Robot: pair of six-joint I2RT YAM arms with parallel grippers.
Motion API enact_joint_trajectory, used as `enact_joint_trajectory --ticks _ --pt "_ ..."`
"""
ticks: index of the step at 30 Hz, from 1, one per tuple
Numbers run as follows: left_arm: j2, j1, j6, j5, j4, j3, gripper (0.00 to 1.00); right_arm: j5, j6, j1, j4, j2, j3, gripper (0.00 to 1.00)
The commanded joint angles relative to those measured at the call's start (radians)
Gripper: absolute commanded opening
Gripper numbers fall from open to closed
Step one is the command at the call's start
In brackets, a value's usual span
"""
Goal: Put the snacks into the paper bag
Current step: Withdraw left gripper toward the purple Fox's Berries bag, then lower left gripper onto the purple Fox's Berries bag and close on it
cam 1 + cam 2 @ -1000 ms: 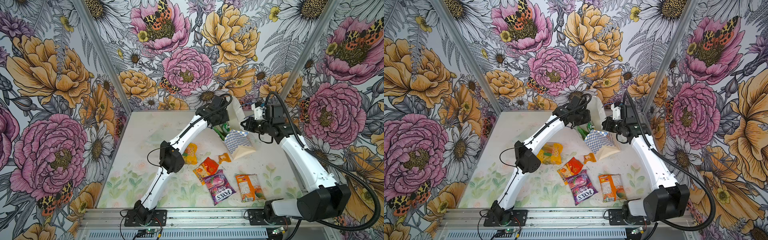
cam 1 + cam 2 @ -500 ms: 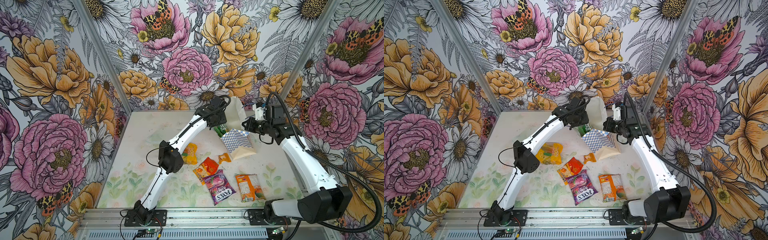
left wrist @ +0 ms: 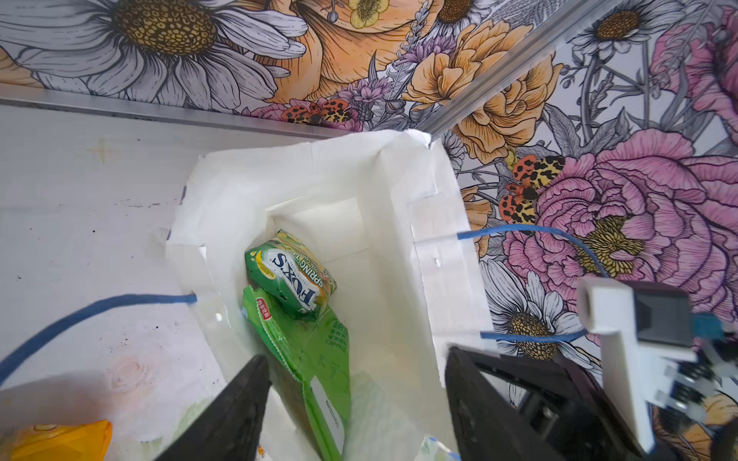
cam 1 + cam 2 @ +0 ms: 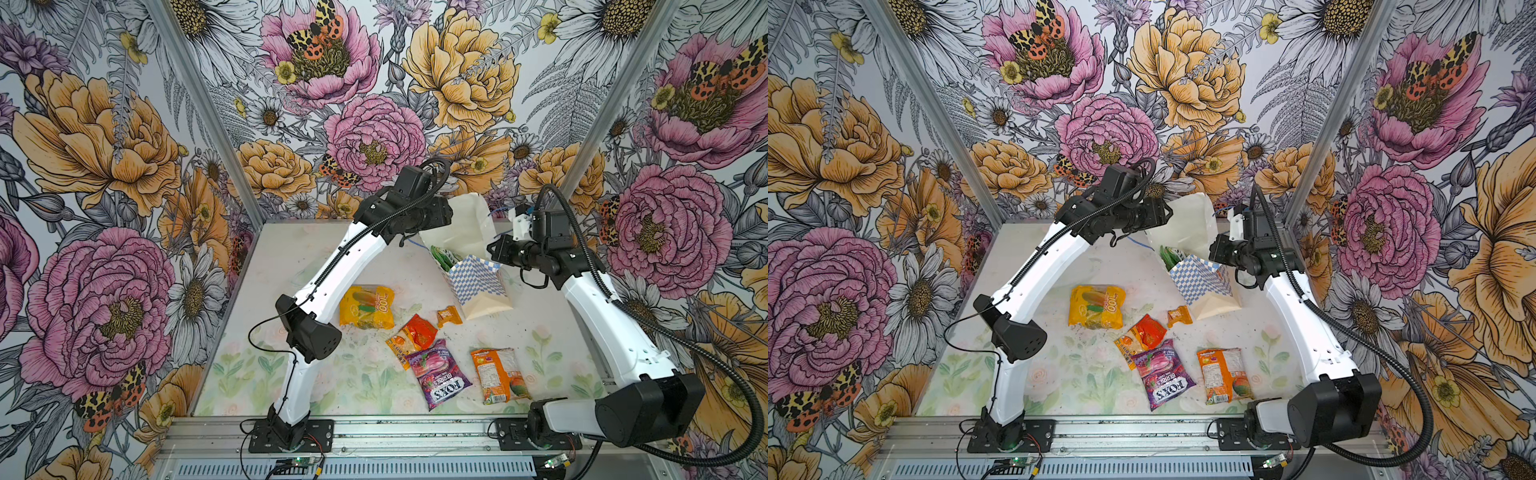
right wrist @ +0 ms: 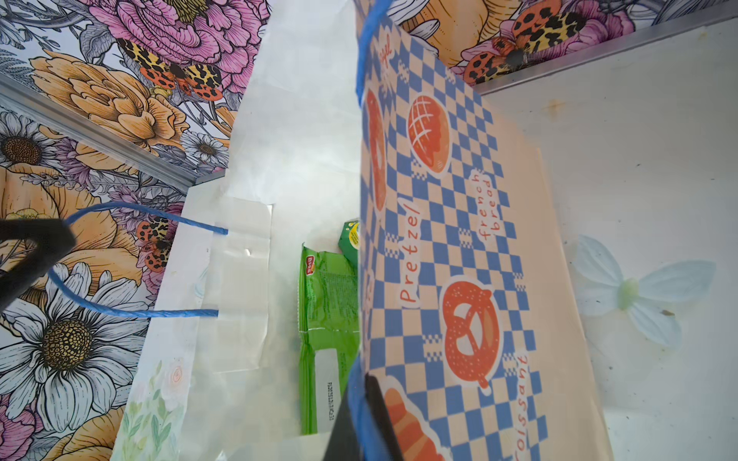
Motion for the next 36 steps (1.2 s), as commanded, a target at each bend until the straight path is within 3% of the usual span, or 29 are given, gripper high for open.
enact_joint_trajectory --ticks 1,9,20,27,36 --pt "-0.092 0.017 0.050 0.003 -0.009 -0.070 0.74 0.018 -0.010 -0.008 0.020 -0.007 0.033 0.00" --pt "-0.338 0.052 0.071 -0.062 0.001 -0.279 0.80 0.026 -0.008 -0.012 0.019 -0.002 0.037 0.00" --pt "-0.656 0.069 0.056 -0.083 0.092 -0.766 0.84 0.040 -0.020 -0.026 -0.001 -0.014 0.035 0.00" --pt "-0.794 -0.087 0.179 -0.238 0.092 -1.067 0.83 0.051 -0.023 -0.034 -0.003 -0.033 0.011 0.00" --pt "-0.798 -0.310 0.231 -0.292 0.092 -1.228 0.83 0.067 -0.026 -0.042 -0.005 -0.049 -0.007 0.00"
